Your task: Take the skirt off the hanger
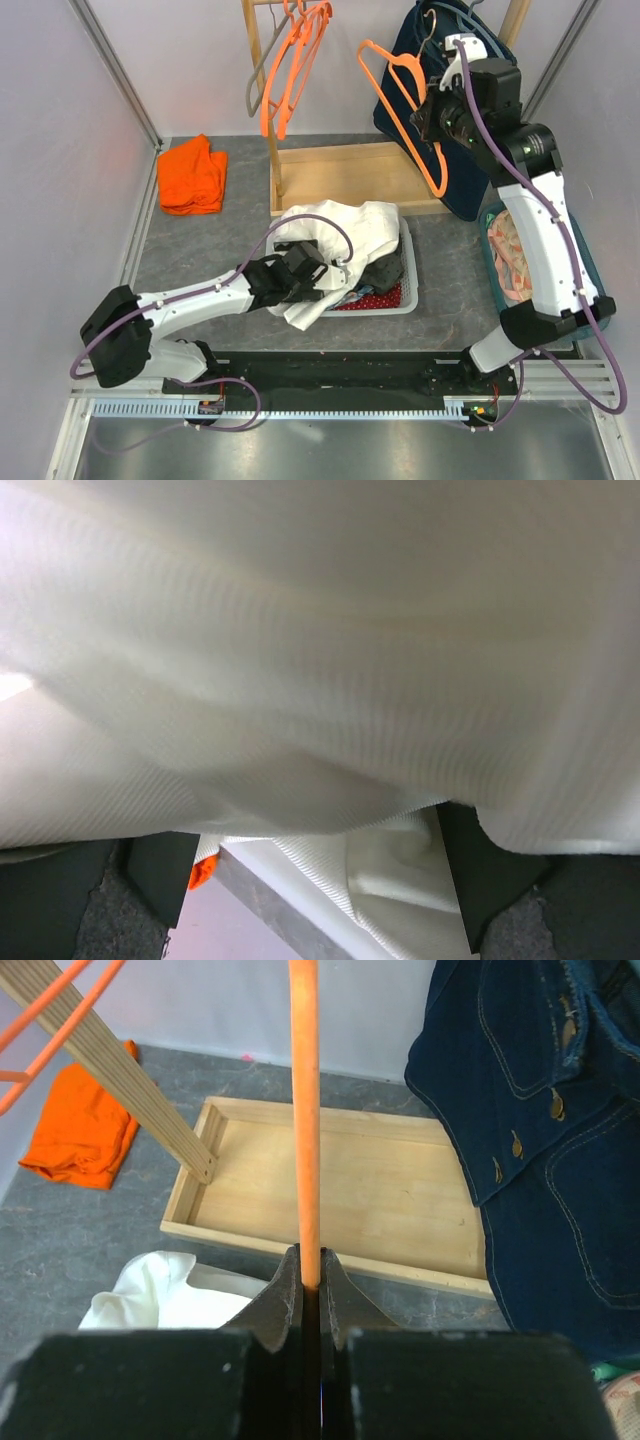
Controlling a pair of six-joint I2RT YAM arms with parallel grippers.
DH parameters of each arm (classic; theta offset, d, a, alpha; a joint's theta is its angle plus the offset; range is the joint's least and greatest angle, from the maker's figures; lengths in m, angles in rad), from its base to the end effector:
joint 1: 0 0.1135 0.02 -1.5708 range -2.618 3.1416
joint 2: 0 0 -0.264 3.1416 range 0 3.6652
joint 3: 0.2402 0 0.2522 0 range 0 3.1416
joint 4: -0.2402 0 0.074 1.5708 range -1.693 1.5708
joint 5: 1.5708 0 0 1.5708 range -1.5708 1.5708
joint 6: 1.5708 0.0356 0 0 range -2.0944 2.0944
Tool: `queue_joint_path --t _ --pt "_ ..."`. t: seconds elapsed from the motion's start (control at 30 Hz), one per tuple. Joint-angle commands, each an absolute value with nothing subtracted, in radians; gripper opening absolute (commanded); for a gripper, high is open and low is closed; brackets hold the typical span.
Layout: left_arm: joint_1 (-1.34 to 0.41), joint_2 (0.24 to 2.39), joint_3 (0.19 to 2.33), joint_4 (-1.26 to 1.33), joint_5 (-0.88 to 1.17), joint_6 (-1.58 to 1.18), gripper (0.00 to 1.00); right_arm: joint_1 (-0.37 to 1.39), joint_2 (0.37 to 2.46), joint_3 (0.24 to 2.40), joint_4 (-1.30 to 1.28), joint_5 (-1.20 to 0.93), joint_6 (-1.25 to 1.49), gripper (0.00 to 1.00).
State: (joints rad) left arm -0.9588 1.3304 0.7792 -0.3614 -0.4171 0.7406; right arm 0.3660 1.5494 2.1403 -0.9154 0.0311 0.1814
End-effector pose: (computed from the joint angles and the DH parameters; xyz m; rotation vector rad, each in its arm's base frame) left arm 0.1626 -0.2065 0.2084 1.6985 1.7254 0.4182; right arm 0.2695 0.1021 0.5288 -0.1547 1.9035 0.3424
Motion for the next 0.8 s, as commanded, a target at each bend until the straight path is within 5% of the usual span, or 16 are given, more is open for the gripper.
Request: queue_joint_path --t 0.0,0.33,0.77 --pt "-0.971 1.234 0.973 -0.536 -0.281 0.580 1.00 0.383 1.603 2.253 -0.908 0.084 0.156 0.00" --pt "-0.969 1.138 1.426 -0.983 0.265 0.442 1.00 0.405 1.775 2.476 -0.911 0.114 0.127 0.00" --pt "-0.971 1.126 1.611 -1.052 0.222 0.479 1.00 0.413 1.947 2.580 -0.695 0.115 0.103 0.00"
